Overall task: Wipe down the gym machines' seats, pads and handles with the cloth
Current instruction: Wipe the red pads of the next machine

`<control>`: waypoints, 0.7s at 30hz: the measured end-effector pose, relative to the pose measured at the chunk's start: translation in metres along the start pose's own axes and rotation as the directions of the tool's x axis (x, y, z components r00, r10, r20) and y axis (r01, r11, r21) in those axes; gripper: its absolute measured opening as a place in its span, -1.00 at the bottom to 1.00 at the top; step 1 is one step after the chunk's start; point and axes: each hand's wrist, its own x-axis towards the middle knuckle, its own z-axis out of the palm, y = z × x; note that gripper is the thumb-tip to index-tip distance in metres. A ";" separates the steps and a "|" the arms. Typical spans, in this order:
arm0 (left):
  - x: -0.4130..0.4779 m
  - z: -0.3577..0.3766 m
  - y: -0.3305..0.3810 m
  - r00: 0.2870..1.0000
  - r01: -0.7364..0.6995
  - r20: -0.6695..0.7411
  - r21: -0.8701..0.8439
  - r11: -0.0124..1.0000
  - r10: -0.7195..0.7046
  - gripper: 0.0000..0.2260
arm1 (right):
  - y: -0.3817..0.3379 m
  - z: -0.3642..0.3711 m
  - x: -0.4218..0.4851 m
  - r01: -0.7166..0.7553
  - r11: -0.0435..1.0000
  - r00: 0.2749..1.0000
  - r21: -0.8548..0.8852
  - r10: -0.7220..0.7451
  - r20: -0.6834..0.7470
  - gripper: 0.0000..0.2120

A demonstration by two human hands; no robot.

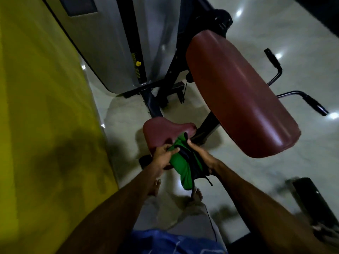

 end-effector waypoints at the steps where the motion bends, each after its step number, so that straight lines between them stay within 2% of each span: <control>1: 0.010 -0.010 -0.001 0.999 -0.008 -0.033 0.005 1.000 0.009 -0.60 | 0.009 0.002 0.005 0.019 0.997 1.000 -0.076 -0.019 0.005 -0.56; 3: 0.042 -0.032 -0.011 0.996 0.017 -0.084 0.012 1.000 -0.016 -0.35 | 0.026 0.005 0.026 0.054 0.950 0.989 -0.306 -0.093 -0.114 -0.48; 4: 0.055 -0.041 -0.014 0.995 0.034 -0.091 0.020 0.999 -0.032 -0.32 | 0.035 0.007 0.039 0.054 0.918 0.965 -0.392 -0.149 -0.217 -0.45; 7: 0.074 -0.056 -0.010 0.995 0.063 -0.074 0.028 0.998 -0.061 -0.59 | 0.055 0.009 0.072 0.003 0.871 0.864 -0.491 -0.249 -0.438 -0.45; 11: 0.104 -0.062 -0.011 0.997 0.033 -0.075 0.042 0.999 -0.029 -0.73 | 0.076 0.014 0.102 -0.030 0.807 0.760 -0.590 -0.365 -0.538 -0.54; 12: 0.115 -0.062 -0.015 0.996 0.034 -0.087 0.028 0.999 -0.032 -0.75 | 0.082 0.014 0.111 -0.030 0.743 0.721 -0.669 -0.447 -0.529 -0.50; 13: 0.122 -0.063 -0.016 0.994 0.045 -0.105 0.025 0.999 -0.042 -0.77 | 0.087 0.015 0.119 -0.049 0.630 0.667 -0.775 -0.557 -0.494 -0.42; 14: 0.132 -0.066 -0.022 0.990 0.056 -0.128 0.030 0.998 -0.052 -0.80 | 0.097 0.014 0.132 -0.096 0.474 0.618 -0.875 -0.661 -0.426 -0.34; 15: 0.142 -0.070 -0.032 0.985 0.055 -0.167 0.046 0.997 -0.046 -0.84 | 0.101 0.015 0.141 -0.132 0.332 0.603 -0.934 -0.721 -0.342 -0.26; 16: 0.152 -0.076 -0.044 0.972 0.065 -0.230 0.080 0.995 -0.045 -0.87 | 0.106 0.015 0.150 -0.139 0.206 0.628 -0.969 -0.738 -0.247 -0.20; 18: 0.204 -0.100 -0.096 0.930 0.158 -0.343 0.060 0.986 -0.128 -0.85 | 0.117 0.014 0.172 -0.095 0.029 0.720 -0.995 -0.688 -0.088 -0.12; 20: 0.252 -0.119 -0.150 0.908 0.230 -0.356 -0.020 0.973 -0.222 -0.75 | 0.131 0.006 0.193 -0.059 -0.118 0.778 -0.991 -0.628 0.029 -0.14; 21: 0.247 -0.116 -0.143 0.904 0.251 -0.346 -0.049 0.967 -0.252 -0.67 | 0.135 0.002 0.200 -0.049 -0.182 0.790 -0.982 -0.608 0.073 -0.21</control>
